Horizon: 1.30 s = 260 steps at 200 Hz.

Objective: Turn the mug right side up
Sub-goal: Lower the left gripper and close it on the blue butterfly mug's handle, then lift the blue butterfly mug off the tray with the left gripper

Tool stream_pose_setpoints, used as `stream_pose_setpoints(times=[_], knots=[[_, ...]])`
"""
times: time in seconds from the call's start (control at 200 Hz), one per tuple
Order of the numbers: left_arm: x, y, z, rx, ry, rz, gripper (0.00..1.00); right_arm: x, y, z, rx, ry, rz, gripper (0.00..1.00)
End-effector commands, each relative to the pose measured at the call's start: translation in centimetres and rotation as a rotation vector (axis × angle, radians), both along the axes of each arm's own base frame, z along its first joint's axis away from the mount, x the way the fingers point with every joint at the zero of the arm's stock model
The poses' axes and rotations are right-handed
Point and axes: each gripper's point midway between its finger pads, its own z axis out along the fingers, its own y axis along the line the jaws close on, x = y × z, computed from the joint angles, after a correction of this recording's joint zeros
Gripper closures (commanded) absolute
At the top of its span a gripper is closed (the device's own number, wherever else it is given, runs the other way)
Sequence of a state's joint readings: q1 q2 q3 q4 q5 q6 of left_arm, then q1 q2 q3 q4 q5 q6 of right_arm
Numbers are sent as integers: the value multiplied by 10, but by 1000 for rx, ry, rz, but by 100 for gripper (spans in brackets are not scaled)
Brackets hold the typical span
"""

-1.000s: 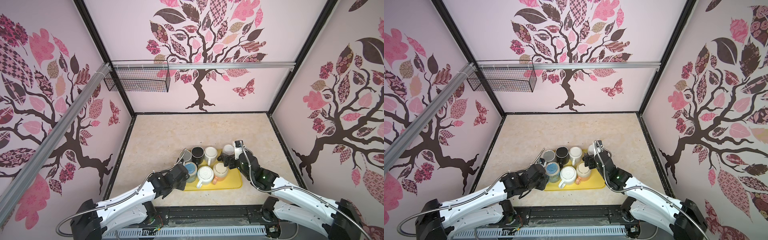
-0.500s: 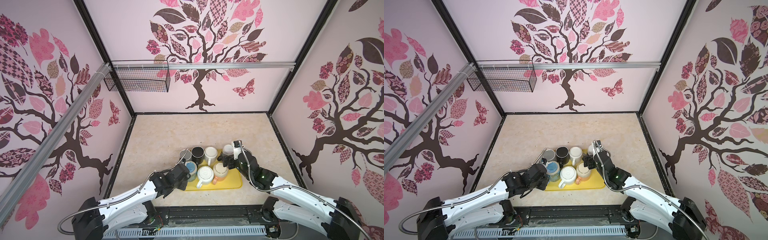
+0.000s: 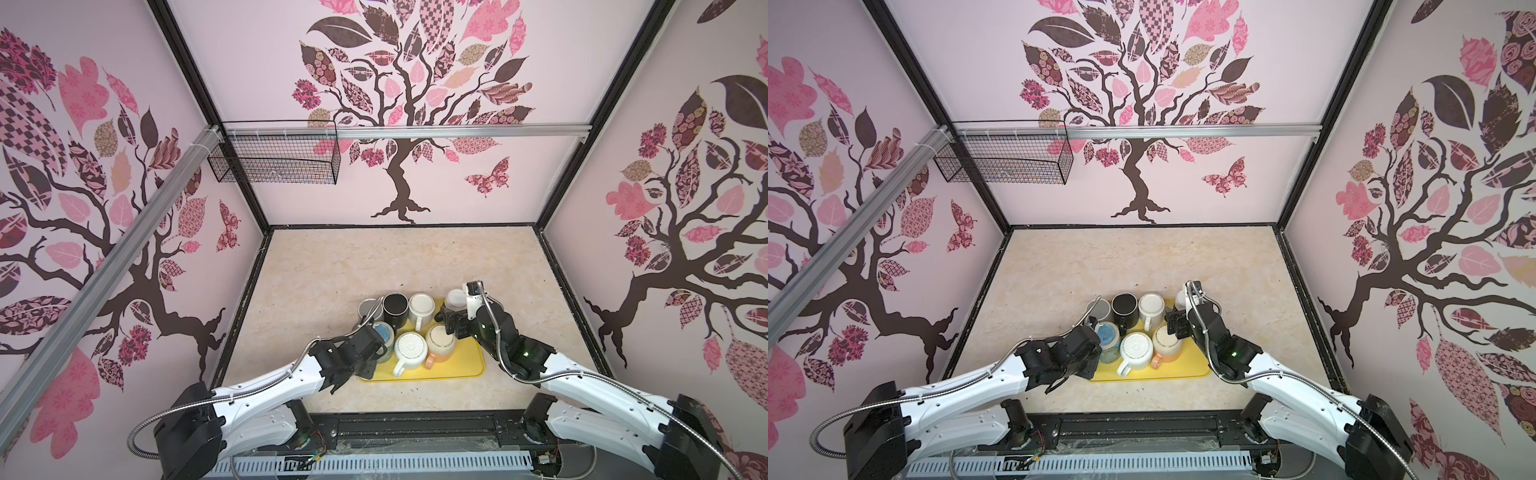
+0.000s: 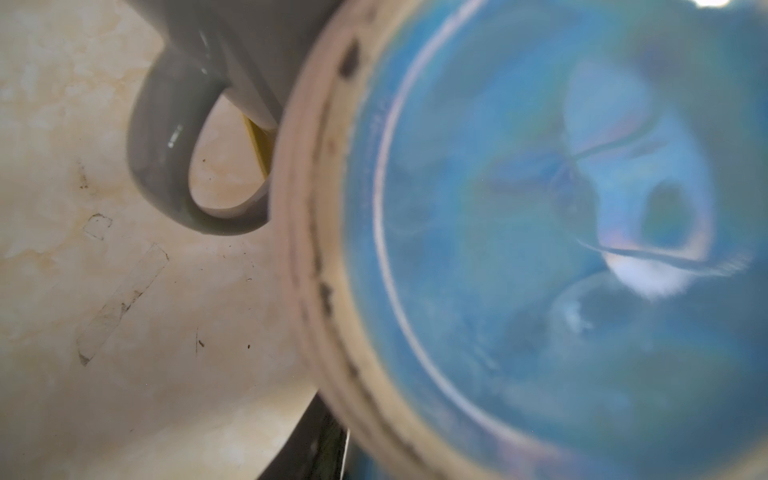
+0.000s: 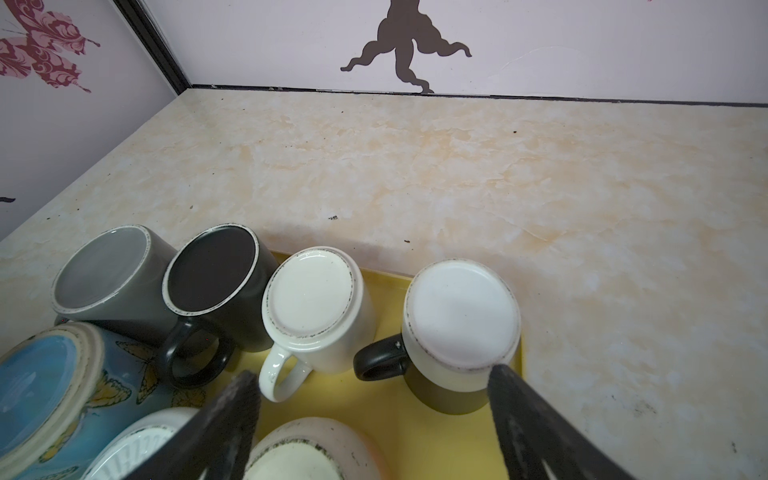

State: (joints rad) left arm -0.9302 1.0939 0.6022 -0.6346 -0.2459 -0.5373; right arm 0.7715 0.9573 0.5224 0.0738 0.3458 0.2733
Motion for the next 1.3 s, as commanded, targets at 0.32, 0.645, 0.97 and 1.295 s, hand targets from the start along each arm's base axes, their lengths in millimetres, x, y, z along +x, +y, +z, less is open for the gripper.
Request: stream_pose_setpoints(times=[0.32,0.645,0.97,1.295], knots=[[14,-12,10,-12,-46,-4,72,-3,2,6,33,-15,14,11],[12,-11,10,-20,-44,-6,78,-5,2,7,42,-17,22,12],[11,-7,13,12,-63,0,100,-7,3,9,49,-18,26,12],[7,-20,58,52,-186,-47,100,-9,-1,21,74,-30,13,13]])
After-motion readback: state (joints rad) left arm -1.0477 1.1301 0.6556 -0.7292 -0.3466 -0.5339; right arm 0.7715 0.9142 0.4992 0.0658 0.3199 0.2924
